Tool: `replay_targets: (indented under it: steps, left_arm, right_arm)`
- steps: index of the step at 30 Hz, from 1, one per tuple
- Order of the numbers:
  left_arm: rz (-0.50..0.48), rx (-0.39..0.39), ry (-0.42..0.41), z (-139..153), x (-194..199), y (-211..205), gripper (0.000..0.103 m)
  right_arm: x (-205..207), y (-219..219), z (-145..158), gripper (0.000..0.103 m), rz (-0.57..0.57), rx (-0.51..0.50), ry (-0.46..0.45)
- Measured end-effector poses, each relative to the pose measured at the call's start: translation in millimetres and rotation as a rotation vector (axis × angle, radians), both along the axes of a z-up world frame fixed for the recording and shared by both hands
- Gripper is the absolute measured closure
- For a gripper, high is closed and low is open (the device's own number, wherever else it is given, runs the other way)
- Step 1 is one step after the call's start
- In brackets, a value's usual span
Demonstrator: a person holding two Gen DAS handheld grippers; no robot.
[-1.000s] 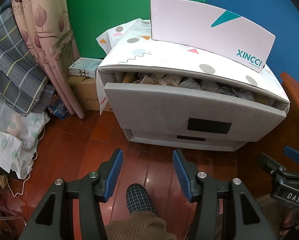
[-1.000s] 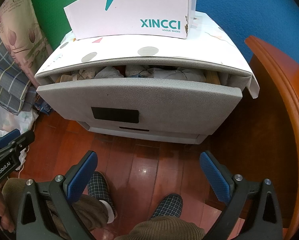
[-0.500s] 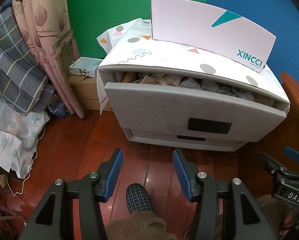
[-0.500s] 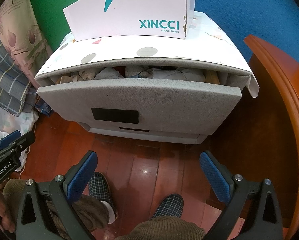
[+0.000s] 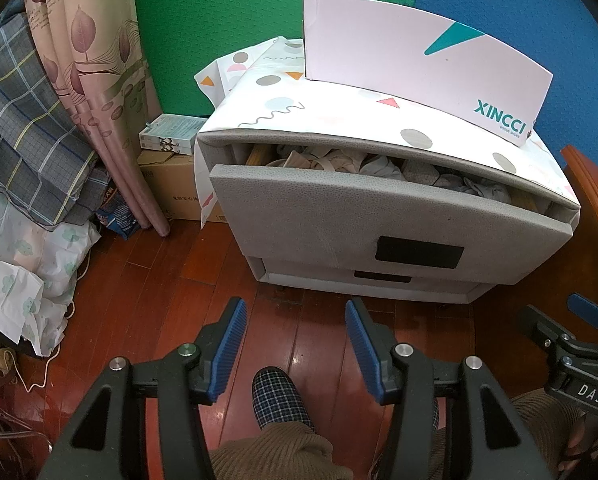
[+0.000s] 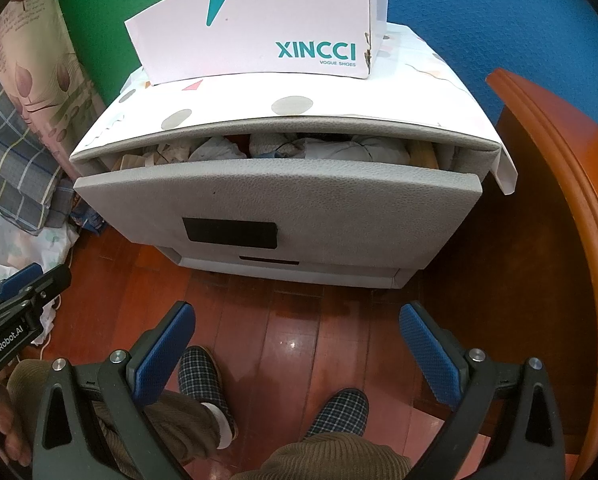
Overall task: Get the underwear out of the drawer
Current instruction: 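Hook the left gripper on the drawer front and pull it open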
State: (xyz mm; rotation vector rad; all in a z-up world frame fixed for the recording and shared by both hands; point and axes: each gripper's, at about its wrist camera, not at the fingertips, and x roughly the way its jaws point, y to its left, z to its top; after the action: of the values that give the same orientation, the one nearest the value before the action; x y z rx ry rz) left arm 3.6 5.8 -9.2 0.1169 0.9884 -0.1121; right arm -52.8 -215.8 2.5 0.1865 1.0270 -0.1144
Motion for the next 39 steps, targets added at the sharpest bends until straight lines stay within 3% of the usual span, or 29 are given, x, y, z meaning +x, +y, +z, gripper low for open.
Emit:
replay_targets:
  steps: [14, 19, 26, 31, 39]
  left_arm:
    - [0.011, -0.056, 0.019, 0.8, 2.6, 7.2, 0.05]
    - [0.025, -0.187, 0.029, 9.6, 13.9, 20.1, 0.05]
    - [0.145, -0.454, 0.143, 0.5, 65.2, 42.6, 0.05]
    - [0.196, -0.544, 0.176, -9.2, 95.5, 44.9, 0.034]
    - [0.292, -0.618, 0.248, -34.4, 126.5, 46.4, 0.03]
  right_arm:
    - [-1.1, -3.2, -0.3, 0.002, -0.007, 0.014, -0.008]
    - [-2.4, -5.4, 0.2, 0.002, -0.011, 0.023, -0.015]
    - [-3.5, -11.7, 0.2, 0.002, -0.024, 0.051, -0.023]
    - [-3.0, -16.1, -1.3, 0.002, -0.027, 0.067, -0.02]
    - [-3.7, -24.7, -4.2, 0.002, -0.04, 0.101, -0.02]
